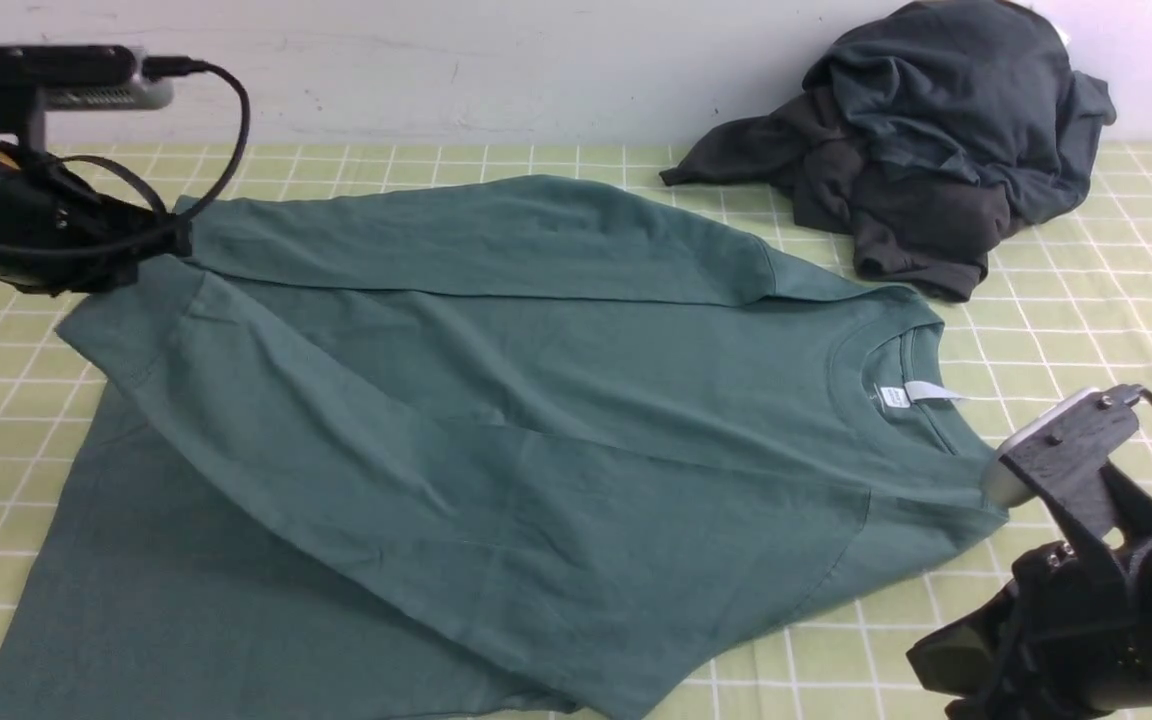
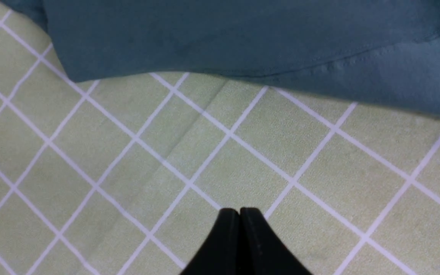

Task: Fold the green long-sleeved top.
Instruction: Use the left arm to drag and place the cuff at the centered position on the left edge of the fabric, then use the left arm to clamp the cuff farthest from it

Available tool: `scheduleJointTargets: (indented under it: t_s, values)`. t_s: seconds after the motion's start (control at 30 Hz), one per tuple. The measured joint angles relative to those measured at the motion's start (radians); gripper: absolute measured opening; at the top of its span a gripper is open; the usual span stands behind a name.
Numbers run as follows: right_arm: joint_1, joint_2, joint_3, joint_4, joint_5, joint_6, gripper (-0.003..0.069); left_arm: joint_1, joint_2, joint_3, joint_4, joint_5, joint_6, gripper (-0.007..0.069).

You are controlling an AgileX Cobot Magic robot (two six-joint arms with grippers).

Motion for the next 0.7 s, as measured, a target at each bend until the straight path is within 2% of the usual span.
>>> scheduleJointTargets:
  t_s: [0.17,0.33,0.5,0.7]
  values:
    - [0.0,0.0,0.0,0.0,-0.001,0.0,-0.001,0.034,0.268,-0.279,0.007,0.109,-0.043,0.0188]
    - [0.0,0.002,0.0,0.0,-0.02,-0.001,-0.001,0.035,0.474,-0.533,0.006,0.123,-0.072,0.0289]
    - [0.0,0.003,0.0,0.0,-0.047,-0.001,-0.001,0.035,0.613,-0.713,0.01,0.096,-0.09,0.0327]
    - [0.0,0.004,0.0,0.0,-0.086,-0.001,-0.001,0.035,0.779,-0.928,0.089,0.006,-0.231,0.038]
